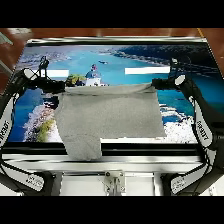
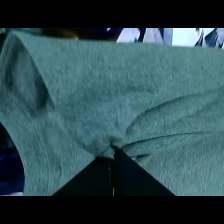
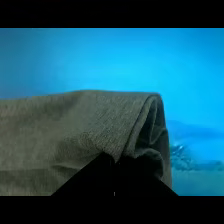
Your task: Fold the shirts.
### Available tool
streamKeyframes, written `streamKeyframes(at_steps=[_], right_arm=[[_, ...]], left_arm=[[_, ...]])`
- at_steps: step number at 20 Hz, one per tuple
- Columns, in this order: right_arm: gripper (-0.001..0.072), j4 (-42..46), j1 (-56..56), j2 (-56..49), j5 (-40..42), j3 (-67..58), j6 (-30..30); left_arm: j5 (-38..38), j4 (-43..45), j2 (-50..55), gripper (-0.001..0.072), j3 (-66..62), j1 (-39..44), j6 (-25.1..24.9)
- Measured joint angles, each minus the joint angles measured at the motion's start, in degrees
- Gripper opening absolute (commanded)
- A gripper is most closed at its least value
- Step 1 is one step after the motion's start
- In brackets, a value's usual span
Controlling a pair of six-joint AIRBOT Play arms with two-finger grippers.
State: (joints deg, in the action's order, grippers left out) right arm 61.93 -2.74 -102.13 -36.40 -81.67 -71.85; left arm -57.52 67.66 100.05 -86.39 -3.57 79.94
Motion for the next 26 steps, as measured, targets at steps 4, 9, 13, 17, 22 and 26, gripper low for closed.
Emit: streamKeyframes(at_steps=[4,9,13,17,22,26], right_arm=[[0.0060,4.5,0.0,-0.2,-4.7,0.0,-5.0],[0.0060,10.1,0.0,-0.2,-7.3,0.0,-10.0],[0.0060,14.4,0.0,-0.2,-8.3,0.0,-11.8],[0.0070,17.3,0.0,-0.4,-8.7,0.0,-13.9],[0.0401,16.7,-0.1,-0.2,-10.4,0.0,-14.0],[0.0412,16.1,-1.4,5.7,-15.0,-0.1,-10.3]], left_arm=[[-7.5,3.3,1.2,0.0030,0.1,1.0,5.0],[-10.4,6.2,1.9,0.0030,0.0,1.0,9.4],[-10.5,7.1,2.5,0.0030,0.0,1.0,11.1],[-10.2,7.3,3.6,0.0034,0.0,1.4,11.9],[-11.3,7.6,4.0,0.0435,-0.3,1.7,12.3],[-15.4,7.6,-0.9,0.0553,-1.1,-0.5,11.8]])
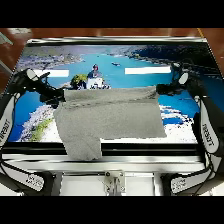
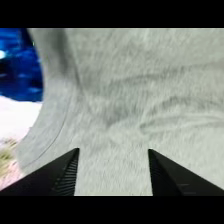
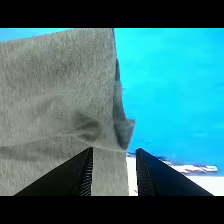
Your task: Fold the shirts.
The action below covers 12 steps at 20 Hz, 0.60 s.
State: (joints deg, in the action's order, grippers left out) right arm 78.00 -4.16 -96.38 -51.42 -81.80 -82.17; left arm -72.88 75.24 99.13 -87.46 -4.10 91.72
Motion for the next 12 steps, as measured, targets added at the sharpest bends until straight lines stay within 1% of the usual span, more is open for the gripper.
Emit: streamKeyframes(at_steps=[1,2,3,5,6,7,9,10,11,12], right_arm=[[0.0412,0.7,-0.7,2.1,-2.7,0.0,1.2],[0.0482,1.9,-1.7,4.2,-6.5,0.0,2.4],[0.0572,3.0,-2.9,5.9,-10.6,0.2,3.3],[0.0574,5.7,-6.5,8.8,-19.1,1.5,4.7],[0.0574,5.4,-8.9,9.9,-23.2,2.8,4.9],[0.0572,4.1,-11.0,10.7,-26.1,4.2,5.2],[0.0569,-1.0,-14.9,11.9,-30.6,7.8,5.6],[0.0542,-3.8,-16.4,12.4,-31.9,9.7,5.7],[0.0488,-6.3,-17.4,12.8,-32.5,11.5,5.7],[0.0493,-8.5,-18.0,13.0,-32.9,12.9,5.8]], left_arm=[[-1.4,0.0,-2.2,0.0553,0.0,-0.8,-1.0],[-3.4,-0.1,-4.7,0.0552,0.3,-1.6,-2.4],[-5.6,-0.3,-7.6,0.0552,1.6,-2.5,-3.9],[-8.3,-1.1,-13.5,0.0552,7.6,-4.6,-5.6],[-8.3,-2.8,-17.0,0.0552,12.9,-5.9,-6.3],[-7.9,-5.2,-20.6,0.0552,19.0,-7.1,-7.1],[-4.7,-9.9,-27.1,0.0553,31.6,-9.6,-8.9],[-3.0,-11.5,-29.7,0.0554,36.9,-11.0,-9.8],[-1.4,-13.4,-31.8,0.0569,42.0,-12.1,-11.0],[-0.5,-14.9,-33.2,0.0571,46.0,-12.9,-12.2]])
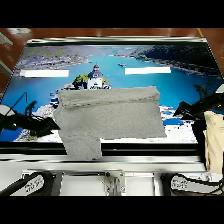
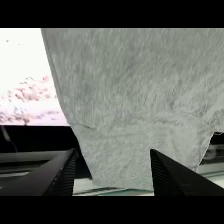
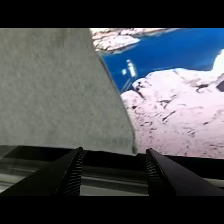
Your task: Fold the shirts.
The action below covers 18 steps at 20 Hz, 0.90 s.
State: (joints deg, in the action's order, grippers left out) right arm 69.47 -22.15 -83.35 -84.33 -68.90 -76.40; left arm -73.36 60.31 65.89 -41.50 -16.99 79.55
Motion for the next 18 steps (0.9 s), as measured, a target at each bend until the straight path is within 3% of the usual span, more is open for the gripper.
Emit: streamKeyframes(at_steps=[5,12,14,15,17,18], right_arm=[[0.0493,-6.1,0.5,0.5,1.5,3.9,0.0],[0.0493,-8.2,1.8,0.6,3.5,4.8,-1.2],[0.0493,-8.3,1.9,0.6,3.8,4.9,-2.1],[0.0494,-8.3,1.9,0.6,3.8,4.9,-2.4],[0.0493,-8.5,2.0,0.6,3.8,4.9,-3.2],[0.0493,-8.5,2.0,0.6,3.8,4.9,-3.6]], left_arm=[[3.1,-4.6,-2.3,0.0570,11.8,-2.1,-5.0],[7.5,-6.9,1.9,0.0565,15.0,-2.4,-8.0],[8.2,-8.9,3.2,0.0519,15.2,-1.5,-9.6],[9.0,-10.4,3.9,0.0459,15.3,-0.7,-10.3],[11.8,-13.0,5.3,0.0101,15.4,1.5,-11.9],[12.5,-13.6,5.8,0.0032,15.4,2.4,-12.5]])
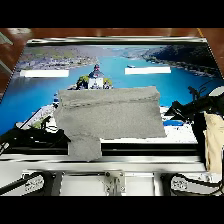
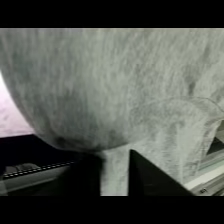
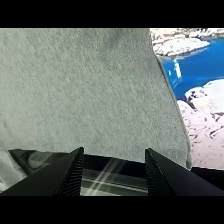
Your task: Fold the shirts.
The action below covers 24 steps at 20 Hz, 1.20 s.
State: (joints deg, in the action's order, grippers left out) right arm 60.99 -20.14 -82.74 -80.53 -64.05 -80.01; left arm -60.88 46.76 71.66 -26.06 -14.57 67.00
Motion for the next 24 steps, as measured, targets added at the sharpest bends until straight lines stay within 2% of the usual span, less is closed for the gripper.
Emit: streamKeyframes(at_steps=[4,5,6,14,24], right_arm=[[0.0522,2.2,0.0,0.0,-2.0,0.1,-1.9],[0.0592,3.3,0.0,0.0,-2.8,0.3,-1.9],[0.0627,4.4,-0.2,0.0,-3.5,0.8,-1.9],[0.0626,7.8,-0.8,-3.6,-1.4,4.8,-1.6],[0.0624,4.7,-0.7,-7.9,1.6,10.0,-1.3]], left_arm=[[-1.2,-2.9,0.9,0.0031,-0.6,1.9,-1.8],[-2.1,-3.4,0.9,0.0031,-0.9,2.1,-2.3],[-2.7,-3.6,1.0,0.0032,-1.1,2.4,-2.6],[-6.2,-6.1,0.9,0.0031,-1.7,2.7,-3.2],[-6.7,-9.8,0.7,0.0032,-1.7,2.7,-3.3]])
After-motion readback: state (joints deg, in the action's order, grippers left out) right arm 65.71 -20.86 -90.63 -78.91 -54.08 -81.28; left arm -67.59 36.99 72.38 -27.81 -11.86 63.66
